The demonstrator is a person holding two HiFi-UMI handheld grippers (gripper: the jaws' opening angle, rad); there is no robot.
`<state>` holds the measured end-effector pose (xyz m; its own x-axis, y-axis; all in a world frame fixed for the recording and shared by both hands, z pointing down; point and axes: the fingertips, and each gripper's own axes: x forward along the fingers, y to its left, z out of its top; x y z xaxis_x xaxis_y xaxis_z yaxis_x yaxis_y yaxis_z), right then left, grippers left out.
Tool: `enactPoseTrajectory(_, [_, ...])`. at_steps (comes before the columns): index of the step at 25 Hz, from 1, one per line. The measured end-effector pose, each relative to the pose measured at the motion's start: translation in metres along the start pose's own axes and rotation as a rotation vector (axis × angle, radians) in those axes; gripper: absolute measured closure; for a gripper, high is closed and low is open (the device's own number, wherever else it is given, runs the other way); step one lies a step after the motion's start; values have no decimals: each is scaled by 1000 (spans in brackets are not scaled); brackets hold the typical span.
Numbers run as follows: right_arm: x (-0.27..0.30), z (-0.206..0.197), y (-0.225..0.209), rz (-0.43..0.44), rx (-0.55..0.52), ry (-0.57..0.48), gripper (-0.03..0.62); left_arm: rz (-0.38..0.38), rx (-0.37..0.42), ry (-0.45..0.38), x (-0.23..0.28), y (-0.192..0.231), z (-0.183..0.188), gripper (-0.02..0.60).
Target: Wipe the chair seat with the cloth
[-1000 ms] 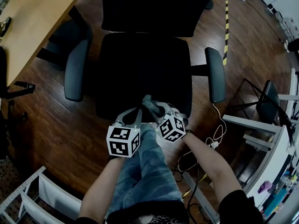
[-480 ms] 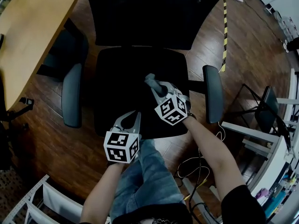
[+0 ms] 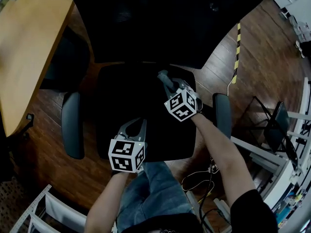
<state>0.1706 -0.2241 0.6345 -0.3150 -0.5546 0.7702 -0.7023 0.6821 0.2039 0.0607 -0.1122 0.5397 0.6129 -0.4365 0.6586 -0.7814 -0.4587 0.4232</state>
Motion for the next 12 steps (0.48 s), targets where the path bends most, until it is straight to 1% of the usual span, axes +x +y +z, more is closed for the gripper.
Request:
enactPoseTrajectory(4, [18,-12,-26,1,-13,49,582,1,-19,-2,14,6,14,578])
enactPoseTrajectory(7, [29,-25,-39,1,-25,89,582,-6,-26,2,23,7,17,578])
enactPoseTrajectory(9, [35,-34,-44,-6,-22,118,582,-8,-30,8,25,10,15,578])
enactPoseTrajectory(12, [37,-47,-37,5,-41,151,582,-3,-40,14,22,13,12,578])
